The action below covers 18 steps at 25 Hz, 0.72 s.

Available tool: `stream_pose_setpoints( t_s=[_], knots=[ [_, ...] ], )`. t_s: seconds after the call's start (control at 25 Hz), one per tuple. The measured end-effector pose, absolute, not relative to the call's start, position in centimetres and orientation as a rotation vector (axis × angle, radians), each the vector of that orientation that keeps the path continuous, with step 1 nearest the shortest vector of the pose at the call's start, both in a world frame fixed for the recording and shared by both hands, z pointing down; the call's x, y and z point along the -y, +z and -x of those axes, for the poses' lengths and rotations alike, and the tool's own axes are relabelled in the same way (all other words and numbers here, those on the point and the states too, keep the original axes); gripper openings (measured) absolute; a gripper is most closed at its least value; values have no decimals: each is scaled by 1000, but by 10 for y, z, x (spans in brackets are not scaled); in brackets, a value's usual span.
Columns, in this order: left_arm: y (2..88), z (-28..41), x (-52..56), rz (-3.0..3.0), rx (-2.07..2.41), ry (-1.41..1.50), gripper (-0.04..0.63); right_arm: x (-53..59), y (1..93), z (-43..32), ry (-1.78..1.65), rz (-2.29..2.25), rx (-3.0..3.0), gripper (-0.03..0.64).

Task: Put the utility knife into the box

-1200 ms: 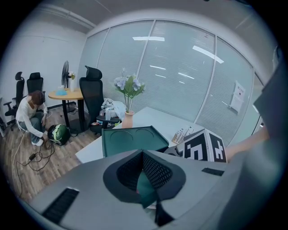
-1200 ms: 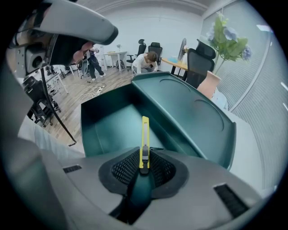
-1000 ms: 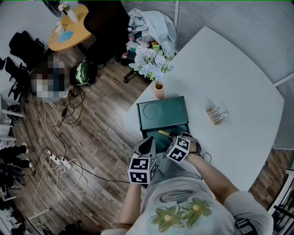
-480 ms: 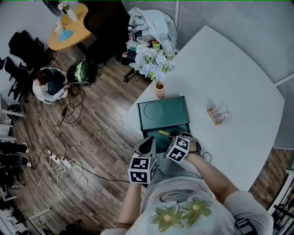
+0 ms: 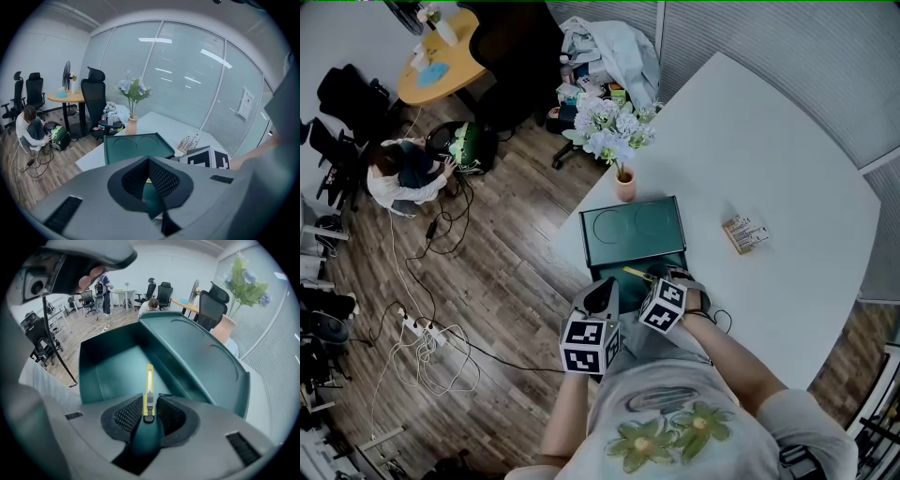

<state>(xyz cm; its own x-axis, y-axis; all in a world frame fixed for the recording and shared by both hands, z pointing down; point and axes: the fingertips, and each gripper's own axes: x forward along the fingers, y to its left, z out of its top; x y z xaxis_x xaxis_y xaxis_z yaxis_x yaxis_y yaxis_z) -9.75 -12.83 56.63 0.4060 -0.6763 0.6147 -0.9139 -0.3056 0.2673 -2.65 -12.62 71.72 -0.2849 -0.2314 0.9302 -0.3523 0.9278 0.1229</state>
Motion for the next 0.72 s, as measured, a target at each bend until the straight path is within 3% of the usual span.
stream_pose_setpoints(
  t_s=[0.12, 0.72],
  knots=[
    [563, 98, 130, -2081, 1353, 518, -2, 124, 715, 27, 150, -422, 1887, 159],
    [542, 101, 132, -2113, 1385, 494, -2, 128, 639, 34, 250, -593, 2146, 147]
  ],
)
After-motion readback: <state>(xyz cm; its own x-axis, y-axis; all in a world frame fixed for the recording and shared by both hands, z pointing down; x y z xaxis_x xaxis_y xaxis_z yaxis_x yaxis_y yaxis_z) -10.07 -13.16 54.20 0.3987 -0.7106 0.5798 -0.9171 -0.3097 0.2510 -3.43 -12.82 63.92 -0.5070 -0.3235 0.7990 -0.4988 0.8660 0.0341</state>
